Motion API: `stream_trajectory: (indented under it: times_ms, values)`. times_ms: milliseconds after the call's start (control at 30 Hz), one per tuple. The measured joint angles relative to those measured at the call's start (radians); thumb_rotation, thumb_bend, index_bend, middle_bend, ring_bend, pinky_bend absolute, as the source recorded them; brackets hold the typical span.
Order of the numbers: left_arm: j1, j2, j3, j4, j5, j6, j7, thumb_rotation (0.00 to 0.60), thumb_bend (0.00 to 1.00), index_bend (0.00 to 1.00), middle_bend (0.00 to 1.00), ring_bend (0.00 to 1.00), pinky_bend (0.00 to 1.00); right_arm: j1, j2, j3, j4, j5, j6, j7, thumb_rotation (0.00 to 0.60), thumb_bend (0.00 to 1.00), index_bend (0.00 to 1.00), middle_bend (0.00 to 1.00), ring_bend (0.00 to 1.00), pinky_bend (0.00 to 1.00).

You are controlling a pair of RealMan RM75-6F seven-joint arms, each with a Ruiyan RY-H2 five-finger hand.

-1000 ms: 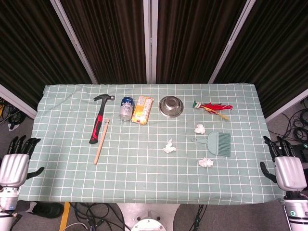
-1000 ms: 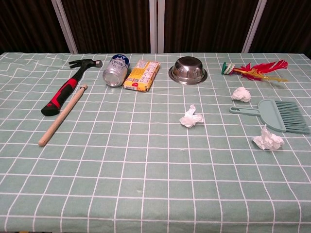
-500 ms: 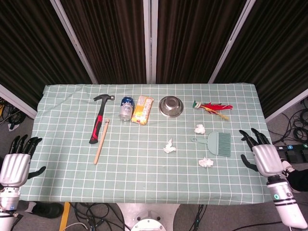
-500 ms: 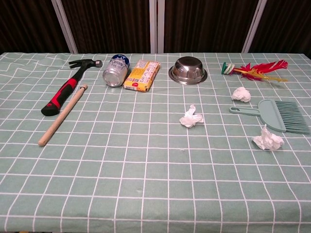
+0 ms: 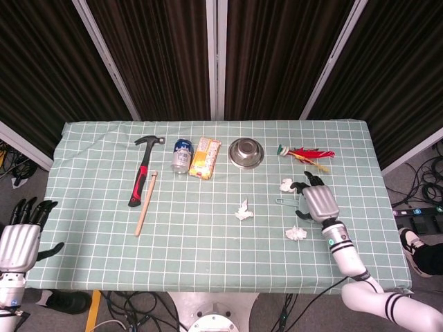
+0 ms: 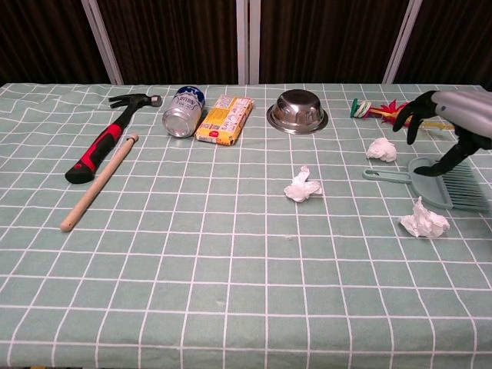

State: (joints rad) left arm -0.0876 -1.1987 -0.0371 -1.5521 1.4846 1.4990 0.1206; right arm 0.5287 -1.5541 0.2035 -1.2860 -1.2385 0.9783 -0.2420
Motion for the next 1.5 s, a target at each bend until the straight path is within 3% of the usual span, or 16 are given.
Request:
stream_trajectory:
  times_ms: [200,600,1200,1500]
  values:
    - [-0.001,-0.003,0.0,0.007,-0.002,-0.005,-0.009,0.6,0.0,0.15,0.14,0.05,0.05,0.032,-0.114,0.001,0.126,0.035,0.006,-0.045,0.6,0.16,0.36,0.43,0.08,0.16]
    - [-0.004,-0.007,0.002,0.019,-0.008,-0.024,-0.03,0.6,0.0,0.15,0.13,0.05,0.05,0.055,-0.233,-0.031,0.27,0.038,0.015,-0.1,0.6,0.17,0.4,0.43,0.08,0.15]
    - [-0.008,-0.014,-0.005,0.036,-0.016,-0.031,-0.044,0.6,0.0,0.15,0.13,0.05,0.05,0.072,-0.258,-0.045,0.336,0.027,-0.017,-0.116,0.6,0.26,0.45,0.46,0.1,0.11]
    - [-0.004,-0.008,-0.005,0.026,-0.02,-0.027,-0.038,0.6,0.0,0.15,0.13,0.05,0.05,0.051,-0.201,-0.058,0.274,-0.029,0.037,-0.045,0.6,0.33,0.62,0.56,0.18,0.11]
